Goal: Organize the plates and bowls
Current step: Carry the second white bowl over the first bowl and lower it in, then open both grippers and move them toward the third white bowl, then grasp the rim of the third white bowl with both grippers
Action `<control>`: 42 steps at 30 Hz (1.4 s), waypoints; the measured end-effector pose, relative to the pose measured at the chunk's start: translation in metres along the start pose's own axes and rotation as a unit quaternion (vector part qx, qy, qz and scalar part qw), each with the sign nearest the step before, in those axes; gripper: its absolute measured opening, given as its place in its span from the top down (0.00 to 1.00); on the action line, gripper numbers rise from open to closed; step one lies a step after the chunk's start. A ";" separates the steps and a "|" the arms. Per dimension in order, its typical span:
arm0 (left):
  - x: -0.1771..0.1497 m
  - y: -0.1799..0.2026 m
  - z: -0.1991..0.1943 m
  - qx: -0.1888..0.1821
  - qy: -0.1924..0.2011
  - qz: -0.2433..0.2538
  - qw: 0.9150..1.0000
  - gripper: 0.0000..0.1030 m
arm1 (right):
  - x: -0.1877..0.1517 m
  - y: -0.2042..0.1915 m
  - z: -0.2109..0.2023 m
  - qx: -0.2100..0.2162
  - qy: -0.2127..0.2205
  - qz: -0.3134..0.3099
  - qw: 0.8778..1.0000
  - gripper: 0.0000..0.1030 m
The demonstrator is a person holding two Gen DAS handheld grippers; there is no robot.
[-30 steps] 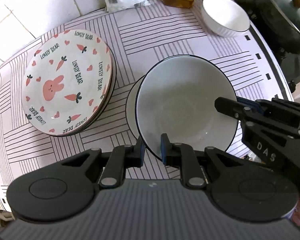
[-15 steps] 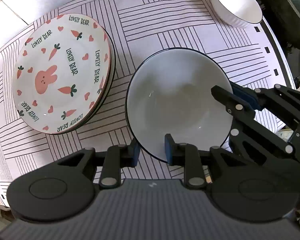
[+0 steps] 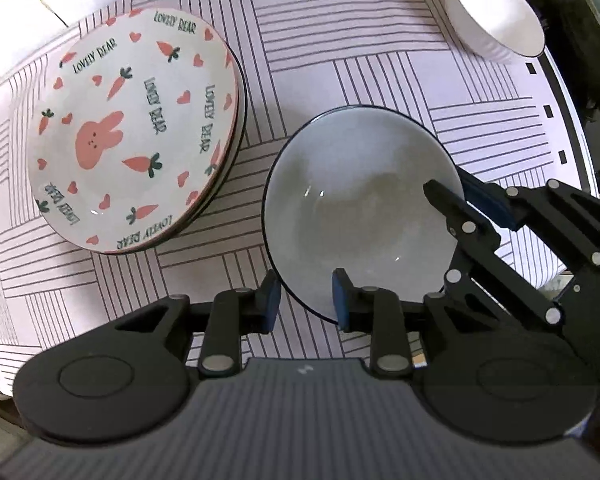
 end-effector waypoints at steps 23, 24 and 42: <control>0.026 0.050 -0.080 -0.071 0.114 0.094 0.986 0.58 | -0.042 0.083 -0.061 -0.024 0.084 0.092 0.992 0.59; 0.029 0.058 -0.083 -0.072 0.118 0.107 0.985 0.57 | -0.042 0.087 -0.062 -0.019 0.091 0.101 0.991 0.58; 0.134 0.101 -0.023 -0.075 0.142 0.133 0.978 0.33 | -0.022 0.121 0.029 -0.068 0.085 0.144 0.984 0.29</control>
Point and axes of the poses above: each gripper's, at about its wrist camera, not at the fingertips, and z roughly the way its jaws point, y to its right, x to its top, the point moved 1 cm from there along z, roughly the way its jaws point, and after that the axes turned 8 degrees about -x, right-handed, at the moved point
